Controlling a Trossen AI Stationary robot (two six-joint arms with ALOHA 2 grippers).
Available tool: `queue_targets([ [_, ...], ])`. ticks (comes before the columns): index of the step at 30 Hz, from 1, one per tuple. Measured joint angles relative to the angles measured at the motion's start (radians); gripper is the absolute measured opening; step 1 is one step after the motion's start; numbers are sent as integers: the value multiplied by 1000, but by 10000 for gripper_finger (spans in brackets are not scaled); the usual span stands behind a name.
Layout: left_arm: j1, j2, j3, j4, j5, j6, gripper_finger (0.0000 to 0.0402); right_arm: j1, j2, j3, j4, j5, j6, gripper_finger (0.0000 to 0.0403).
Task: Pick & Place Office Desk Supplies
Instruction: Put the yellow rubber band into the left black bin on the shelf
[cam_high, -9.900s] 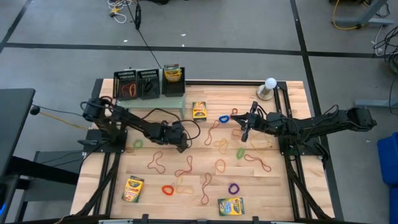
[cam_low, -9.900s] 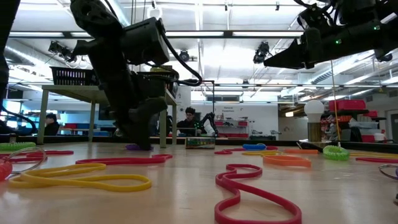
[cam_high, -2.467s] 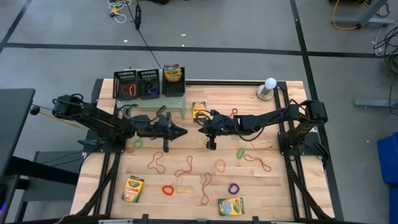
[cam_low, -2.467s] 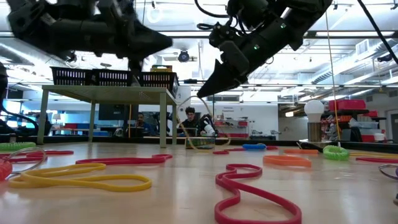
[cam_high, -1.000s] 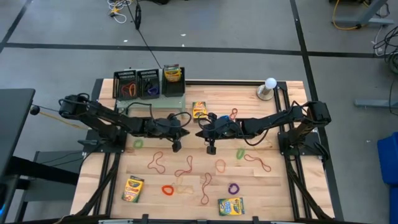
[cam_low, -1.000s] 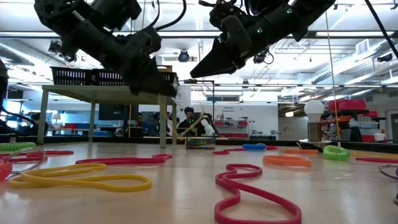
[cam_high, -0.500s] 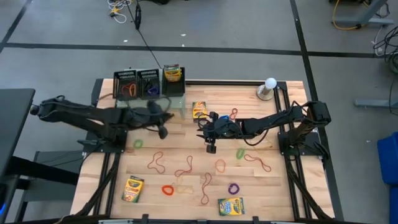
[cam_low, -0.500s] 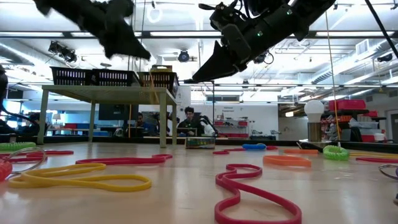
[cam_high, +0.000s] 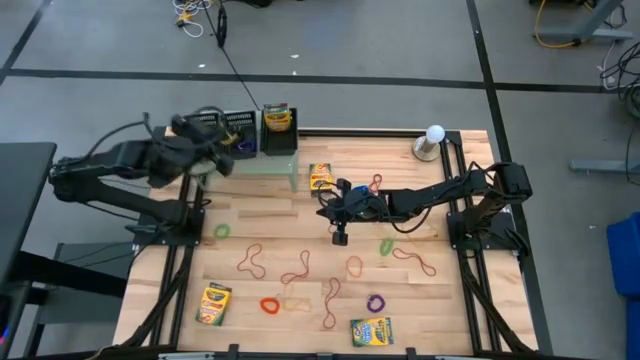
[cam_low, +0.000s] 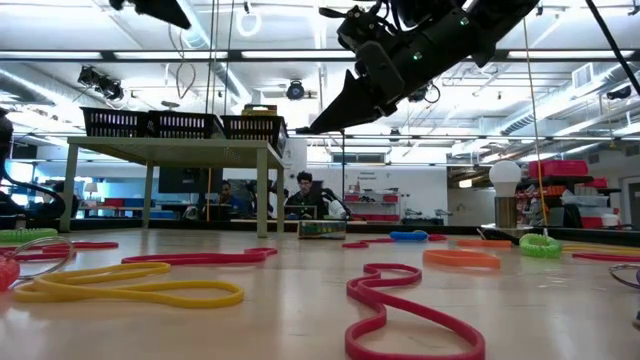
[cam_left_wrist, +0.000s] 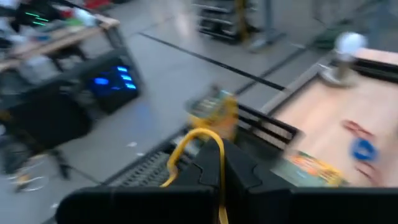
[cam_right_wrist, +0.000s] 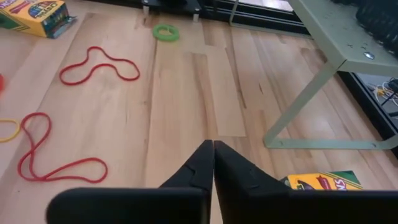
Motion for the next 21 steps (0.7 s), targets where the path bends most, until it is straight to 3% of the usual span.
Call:
queue_targets([
  [4,83,-8,56,-69,-56,49,2,0,0,0,0,0,0,8],
  [12,298,-85,56,-231,-32,37,2,0,0,0,3,1,0,14],
  [21,452,-107,56,-246,103,90,2,0,0,0,9,2,0,15],
])
